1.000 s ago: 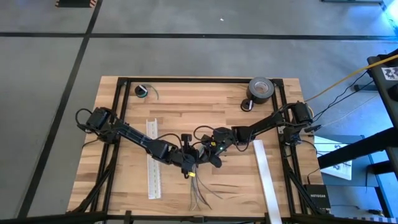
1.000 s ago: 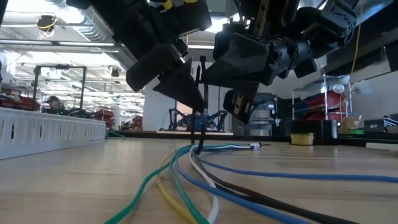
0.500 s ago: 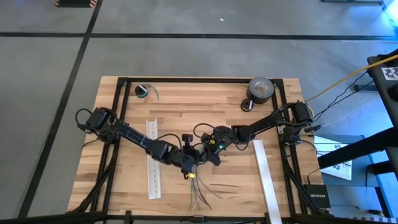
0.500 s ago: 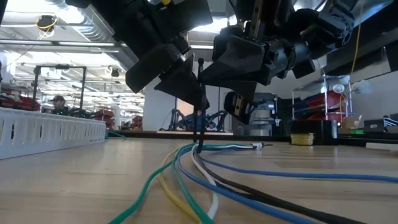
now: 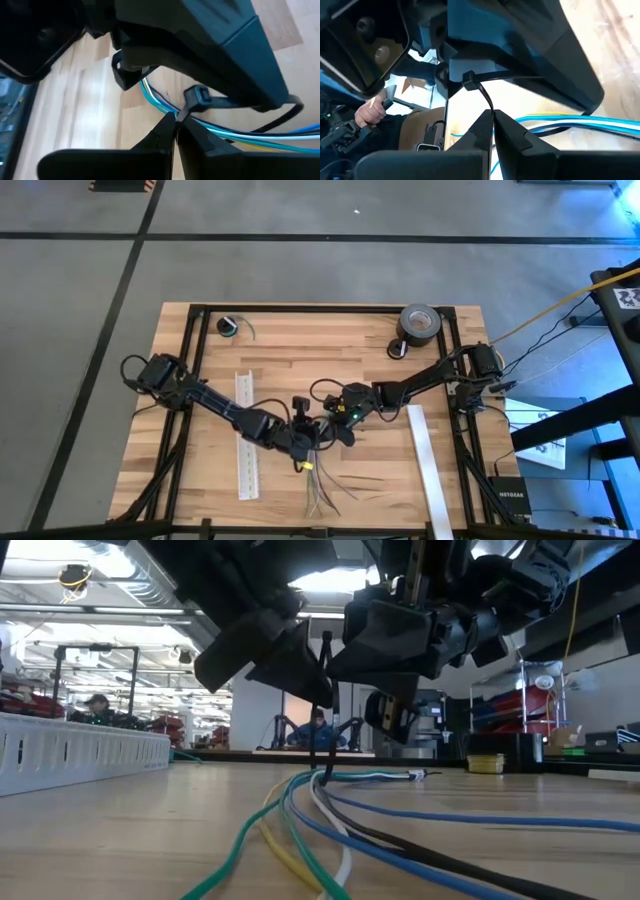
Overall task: Ziptie cables
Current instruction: Wrap the colored cables with the black zip tie
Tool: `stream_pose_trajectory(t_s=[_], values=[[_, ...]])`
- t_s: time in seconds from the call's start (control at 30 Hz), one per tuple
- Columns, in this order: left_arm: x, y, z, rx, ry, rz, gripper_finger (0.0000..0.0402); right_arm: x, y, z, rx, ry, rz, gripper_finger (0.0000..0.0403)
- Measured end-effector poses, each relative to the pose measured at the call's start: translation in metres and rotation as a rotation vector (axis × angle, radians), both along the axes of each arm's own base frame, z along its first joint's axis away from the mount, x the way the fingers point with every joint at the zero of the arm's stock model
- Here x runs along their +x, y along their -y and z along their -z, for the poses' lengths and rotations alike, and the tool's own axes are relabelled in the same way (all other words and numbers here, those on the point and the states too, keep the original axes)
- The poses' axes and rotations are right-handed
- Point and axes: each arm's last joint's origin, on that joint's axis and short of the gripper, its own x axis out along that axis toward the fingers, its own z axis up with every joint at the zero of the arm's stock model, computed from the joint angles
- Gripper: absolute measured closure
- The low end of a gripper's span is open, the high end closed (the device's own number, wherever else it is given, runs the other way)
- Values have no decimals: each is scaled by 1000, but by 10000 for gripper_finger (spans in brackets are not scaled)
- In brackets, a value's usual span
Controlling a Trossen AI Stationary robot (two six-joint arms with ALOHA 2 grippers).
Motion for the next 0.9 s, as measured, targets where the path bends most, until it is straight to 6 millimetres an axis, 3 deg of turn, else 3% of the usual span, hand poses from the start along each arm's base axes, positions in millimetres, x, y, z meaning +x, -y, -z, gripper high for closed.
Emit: stream_pose_trajectory(t_s=[0.3, 0.9], values=[[1, 9, -10, 97, 29, 3, 402, -1, 0, 2, 13, -33, 7, 403], [-2, 24, -13, 128, 39, 70, 402, -1, 8, 4, 8, -64, 42, 403]])
